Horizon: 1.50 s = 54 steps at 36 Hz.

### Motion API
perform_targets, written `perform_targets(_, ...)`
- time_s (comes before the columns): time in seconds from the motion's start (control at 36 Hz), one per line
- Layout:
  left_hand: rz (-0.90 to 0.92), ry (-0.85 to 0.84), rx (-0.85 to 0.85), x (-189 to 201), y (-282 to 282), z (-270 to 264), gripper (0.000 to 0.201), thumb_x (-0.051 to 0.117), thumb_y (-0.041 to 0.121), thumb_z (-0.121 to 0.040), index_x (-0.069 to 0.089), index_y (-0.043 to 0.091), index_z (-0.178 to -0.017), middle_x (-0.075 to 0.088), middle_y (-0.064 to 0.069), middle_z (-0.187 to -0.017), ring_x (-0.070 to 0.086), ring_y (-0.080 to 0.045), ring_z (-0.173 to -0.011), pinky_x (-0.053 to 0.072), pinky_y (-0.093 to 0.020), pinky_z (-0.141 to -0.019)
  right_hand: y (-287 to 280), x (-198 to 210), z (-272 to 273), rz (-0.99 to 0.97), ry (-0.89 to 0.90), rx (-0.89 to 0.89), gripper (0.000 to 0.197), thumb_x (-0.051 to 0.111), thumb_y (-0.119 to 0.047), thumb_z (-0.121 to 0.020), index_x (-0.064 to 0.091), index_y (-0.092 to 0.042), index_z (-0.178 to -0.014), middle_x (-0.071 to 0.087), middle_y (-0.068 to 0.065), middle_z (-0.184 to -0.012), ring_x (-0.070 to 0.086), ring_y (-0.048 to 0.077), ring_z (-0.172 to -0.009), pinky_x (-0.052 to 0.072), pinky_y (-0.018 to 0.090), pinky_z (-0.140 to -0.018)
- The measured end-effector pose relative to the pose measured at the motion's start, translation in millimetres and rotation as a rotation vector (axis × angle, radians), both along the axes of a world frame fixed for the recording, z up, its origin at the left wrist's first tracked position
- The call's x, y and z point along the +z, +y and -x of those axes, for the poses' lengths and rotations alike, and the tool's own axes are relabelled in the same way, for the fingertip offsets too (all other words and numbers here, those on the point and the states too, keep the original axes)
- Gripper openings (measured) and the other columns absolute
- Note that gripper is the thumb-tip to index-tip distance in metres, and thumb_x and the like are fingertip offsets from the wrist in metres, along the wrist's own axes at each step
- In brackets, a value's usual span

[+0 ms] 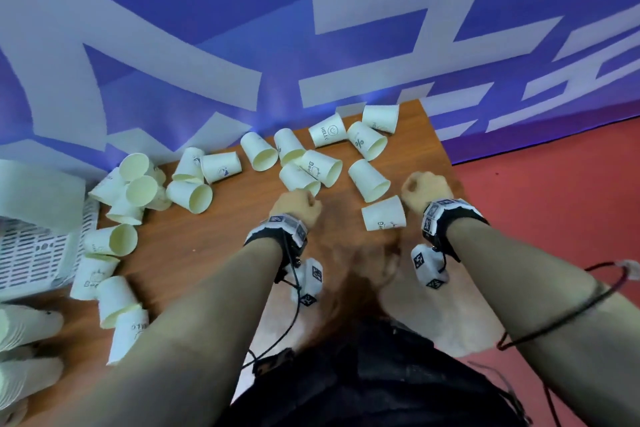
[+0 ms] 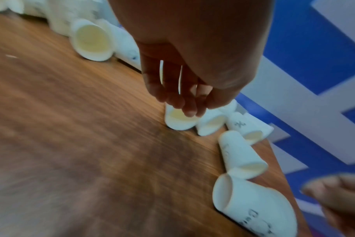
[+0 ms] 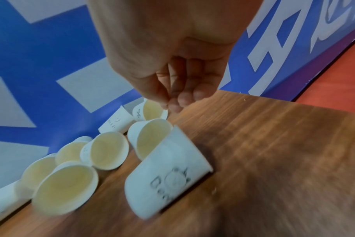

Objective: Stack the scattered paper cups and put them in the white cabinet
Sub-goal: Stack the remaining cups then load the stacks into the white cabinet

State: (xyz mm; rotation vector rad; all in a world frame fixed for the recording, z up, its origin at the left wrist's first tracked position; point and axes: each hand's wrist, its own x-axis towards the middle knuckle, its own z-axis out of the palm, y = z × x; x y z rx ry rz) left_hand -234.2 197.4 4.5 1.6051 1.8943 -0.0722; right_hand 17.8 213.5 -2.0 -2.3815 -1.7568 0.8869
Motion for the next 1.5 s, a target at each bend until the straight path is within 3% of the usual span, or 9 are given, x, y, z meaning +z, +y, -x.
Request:
perform_targets(0.11,-0.001,-0.001,-0.171,-15,31,-47,0.030,0.047,0.042,-0.093,0.065,0.017,-0.093,0.065,-0.002,-0.087,0.058,-0.024,-0.083,0.049,-0.032,-0.070,32,-14,-11,0.083,0.044,-0.027,0.009,0.057,-0.020,-0.086,0.062,-0.021,-0.078,0.067,0.009,-0.093,0.058,0.027,-0.077,0.046,0.028,-0.068)
perform_targets(0.28,0.109,-0.018,-0.277,-42,47,-110,0.039,0.051,0.047,-0.091,0.068,0.012,-0.088,0.057,-0.001,-0.074,0.054,-0.023,-0.075,0.035,-0.028,-0.057,51,-48,-16,0.314,0.113,0.007,0.027,0.063,-0.015,-0.090,0.069,-0.003,-0.113,0.068,0.015,-0.113,0.064,0.032,-0.107,0.051,0.034,-0.090)
perform_targets(0.64,0.080,0.085,-0.315,-69,41,-151,0.041,0.052,0.061,-0.083,0.053,0.021,-0.079,0.053,0.000,-0.080,0.052,-0.023,-0.075,0.037,-0.028,-0.059,55,-84,-21,0.371,0.262,-0.087,0.021,0.061,-0.005,-0.074,0.075,-0.020,-0.079,0.074,0.003,-0.089,0.068,0.023,-0.086,0.059,0.034,-0.081)
perform_targets(0.81,0.096,0.058,-0.270,-67,41,-140,0.043,0.052,0.061,-0.083,0.058,0.018,-0.083,0.059,-0.002,-0.088,0.056,-0.024,-0.081,0.041,-0.029,-0.064,56,-84,-15,0.354,0.318,-0.156,0.024,0.058,0.000,-0.071,0.072,-0.018,-0.078,0.069,0.008,-0.063,0.060,0.019,-0.049,0.052,0.025,-0.045)
perform_targets(0.94,0.123,0.009,-0.186,-65,46,-113,0.040,0.048,0.054,-0.084,0.063,0.017,-0.080,0.057,-0.002,-0.079,0.057,-0.025,-0.078,0.037,-0.029,-0.060,63,-83,-1,0.211,0.282,-0.118,0.020,0.079,-0.032,-0.073,0.067,-0.022,-0.084,0.067,-0.004,-0.075,0.064,0.018,-0.069,0.055,0.028,-0.071)
perform_targets(1.06,0.068,-0.011,-0.172,-61,43,-87,0.042,0.047,0.050,-0.086,0.048,0.017,-0.059,0.052,-0.001,-0.065,0.052,-0.025,-0.065,0.030,-0.029,-0.052,65,-77,13,0.168,0.170,-0.021,0.009,0.067,-0.026,-0.081,0.066,-0.019,-0.087,0.069,0.007,-0.091,0.063,0.028,-0.090,0.055,0.035,-0.083)
perform_targets(1.14,0.088,0.059,-0.191,-63,36,-66,0.039,0.047,0.046,-0.086,0.048,0.016,-0.062,0.060,-0.006,-0.074,0.054,-0.025,-0.068,0.036,-0.029,-0.056,63,-67,22,0.174,0.105,0.049,0.018,0.062,-0.020,-0.083,0.070,-0.010,-0.095,0.069,0.014,-0.094,0.062,0.032,-0.091,0.056,0.038,-0.078)
perform_targets(1.28,0.195,0.147,-0.160,-61,20,-28,0.036,0.048,0.043,-0.089,0.063,0.011,-0.093,0.060,-0.007,-0.088,0.057,-0.027,-0.079,0.044,-0.031,-0.063,51,-48,29,0.152,0.059,0.106,0.009,0.061,-0.024,-0.083,0.065,-0.016,-0.081,0.068,0.010,-0.087,0.064,0.031,-0.085,0.053,0.033,-0.066)
perform_targets(1.5,0.205,0.091,0.009,-30,-10,20,0.021,0.056,0.030,-0.085,0.060,0.010,-0.079,0.060,-0.006,-0.073,0.056,-0.024,-0.065,0.039,-0.025,-0.050,24,-5,43,0.092,0.056,0.156,0.021,0.060,-0.024,-0.087,0.070,-0.006,-0.087,0.071,0.015,-0.088,0.066,0.030,-0.081,0.055,0.036,-0.069)
